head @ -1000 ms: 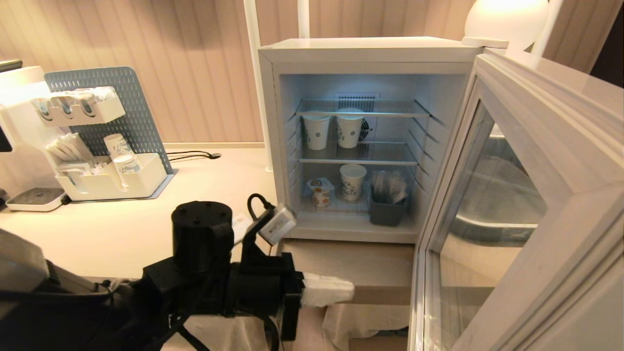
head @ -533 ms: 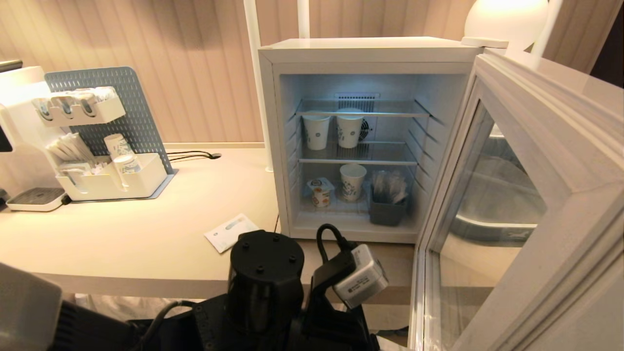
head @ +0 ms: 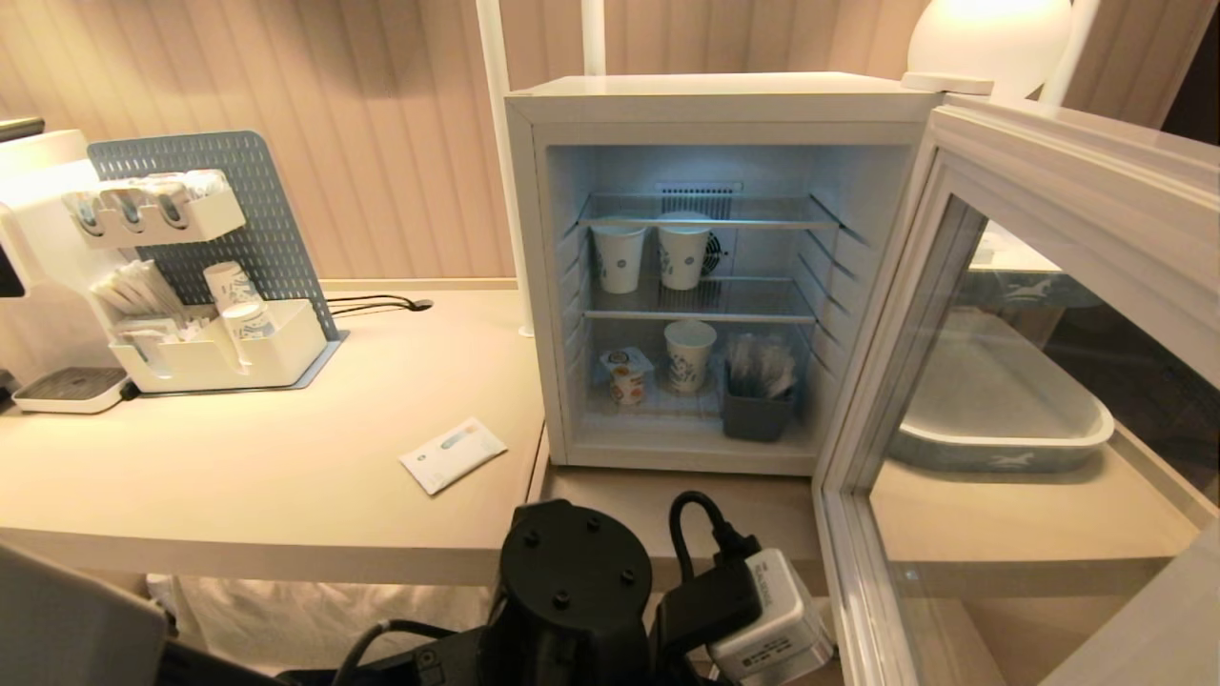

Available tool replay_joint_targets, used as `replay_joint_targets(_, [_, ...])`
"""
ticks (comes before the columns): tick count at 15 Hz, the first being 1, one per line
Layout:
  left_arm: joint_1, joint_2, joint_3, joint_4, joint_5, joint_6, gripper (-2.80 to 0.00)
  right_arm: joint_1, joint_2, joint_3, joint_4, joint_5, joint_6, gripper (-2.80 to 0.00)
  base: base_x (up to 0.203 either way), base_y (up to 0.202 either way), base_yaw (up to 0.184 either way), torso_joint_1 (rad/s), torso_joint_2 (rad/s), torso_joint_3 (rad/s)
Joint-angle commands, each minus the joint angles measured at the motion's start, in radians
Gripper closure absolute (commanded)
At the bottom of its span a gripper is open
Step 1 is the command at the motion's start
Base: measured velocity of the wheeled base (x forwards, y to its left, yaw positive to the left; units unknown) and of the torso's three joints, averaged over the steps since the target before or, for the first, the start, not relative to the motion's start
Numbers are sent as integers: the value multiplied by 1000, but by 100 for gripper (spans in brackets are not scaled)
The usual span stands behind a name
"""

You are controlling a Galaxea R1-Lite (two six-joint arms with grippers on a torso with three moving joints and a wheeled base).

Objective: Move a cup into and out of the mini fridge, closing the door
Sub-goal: Open the freezer door, then take the yoghurt out of the freezer

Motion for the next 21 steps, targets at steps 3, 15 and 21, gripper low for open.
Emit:
replay_joint_targets(3, [241, -70, 26, 7, 143, 12, 0, 0, 2, 0, 0, 0, -1, 0, 0, 0, 0, 0, 0, 0])
replay_joint_targets(15, [724, -1258, -388, 1382, 974, -153, 0, 0, 2, -2, 3, 0, -2, 0, 0, 0, 0, 0, 0, 0])
replay_joint_targets(21, [1322, -1531, -415, 1614, 347, -155, 0, 0, 2, -2, 5, 0, -2, 0, 0, 0, 0, 0, 0, 0])
